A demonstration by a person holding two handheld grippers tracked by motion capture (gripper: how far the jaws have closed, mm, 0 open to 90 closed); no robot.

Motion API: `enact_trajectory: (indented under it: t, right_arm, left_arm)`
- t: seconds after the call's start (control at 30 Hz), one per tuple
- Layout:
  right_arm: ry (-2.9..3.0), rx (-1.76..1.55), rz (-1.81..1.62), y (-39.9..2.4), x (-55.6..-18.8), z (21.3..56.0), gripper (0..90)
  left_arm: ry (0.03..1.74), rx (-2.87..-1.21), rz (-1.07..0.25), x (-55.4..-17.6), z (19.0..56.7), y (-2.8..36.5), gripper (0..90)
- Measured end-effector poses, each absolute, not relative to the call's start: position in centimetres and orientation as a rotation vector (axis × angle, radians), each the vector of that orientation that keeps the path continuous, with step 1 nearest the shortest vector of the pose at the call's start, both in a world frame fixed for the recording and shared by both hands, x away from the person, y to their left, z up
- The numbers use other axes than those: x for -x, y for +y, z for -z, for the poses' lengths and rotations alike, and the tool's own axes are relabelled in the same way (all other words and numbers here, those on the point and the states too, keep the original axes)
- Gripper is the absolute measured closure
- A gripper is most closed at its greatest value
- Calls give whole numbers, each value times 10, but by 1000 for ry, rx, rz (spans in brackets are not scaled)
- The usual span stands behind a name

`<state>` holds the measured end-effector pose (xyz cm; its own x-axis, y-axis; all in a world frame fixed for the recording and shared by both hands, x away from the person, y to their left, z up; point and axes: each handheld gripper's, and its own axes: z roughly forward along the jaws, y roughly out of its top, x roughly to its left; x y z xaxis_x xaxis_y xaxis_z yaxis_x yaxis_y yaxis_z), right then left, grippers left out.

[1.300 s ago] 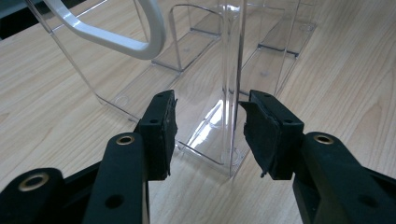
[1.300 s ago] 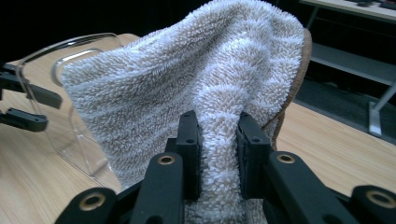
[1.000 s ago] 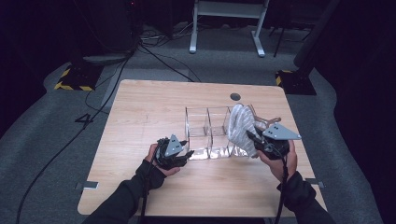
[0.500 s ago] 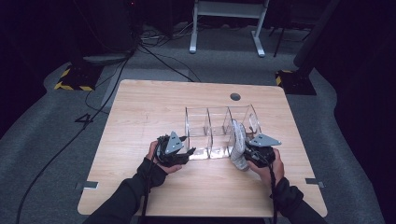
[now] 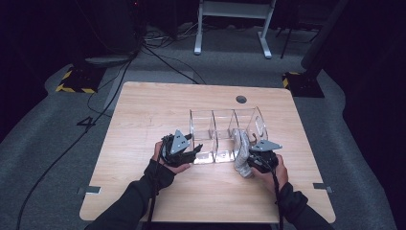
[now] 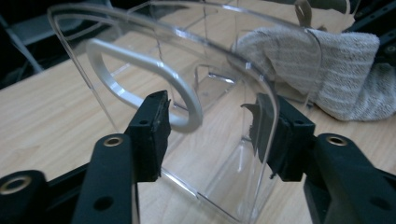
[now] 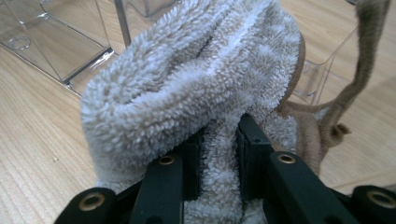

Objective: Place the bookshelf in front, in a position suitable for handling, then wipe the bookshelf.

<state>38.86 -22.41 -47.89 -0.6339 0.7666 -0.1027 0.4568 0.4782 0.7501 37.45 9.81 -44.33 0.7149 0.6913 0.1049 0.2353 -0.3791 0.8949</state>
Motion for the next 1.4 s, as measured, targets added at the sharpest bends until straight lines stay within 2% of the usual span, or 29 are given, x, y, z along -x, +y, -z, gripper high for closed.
enact_trajectory:
  t: [0.1,0.43,0.47,0.5,0.57,0.6,0.63,0.7,1.0,1.2,1.4]
  right_arm:
    - [2282,-1012,-985,-223,-388,474,746]
    - [2163,-965,-1046,-220,-382,443,746]
    - [2163,-965,-1046,-220,-382,443,746]
    - [2144,-955,-1054,-220,-381,437,747]
    - [2141,-955,-1059,-220,-380,435,747]
    - [2132,-954,-1068,-220,-380,432,748]
    - [2110,-946,-1080,-220,-379,426,748]
    - [2100,-943,-1082,-220,-379,424,748]
    - [2019,-959,-1070,-209,-386,404,747]
    - [2037,-942,-998,-204,-393,417,749]
    - [2048,-901,-956,-201,-384,428,750]
  left_arm:
    - [703,-1954,-613,-372,442,97,545]
    - [754,-1949,-627,-375,441,99,562]
    - [754,-1949,-627,-375,441,99,541]
    - [805,-1945,-659,-377,441,98,468]
    - [802,-1943,-646,-377,441,99,472]
    - [800,-1948,-655,-376,441,99,483]
    - [789,-1950,-648,-375,441,98,569]
    - [778,-1954,-684,-373,441,96,579]
    - [818,-1957,-689,-374,440,97,617]
    - [813,-1964,-685,-372,440,98,620]
    - [813,-1967,-678,-367,440,99,620]
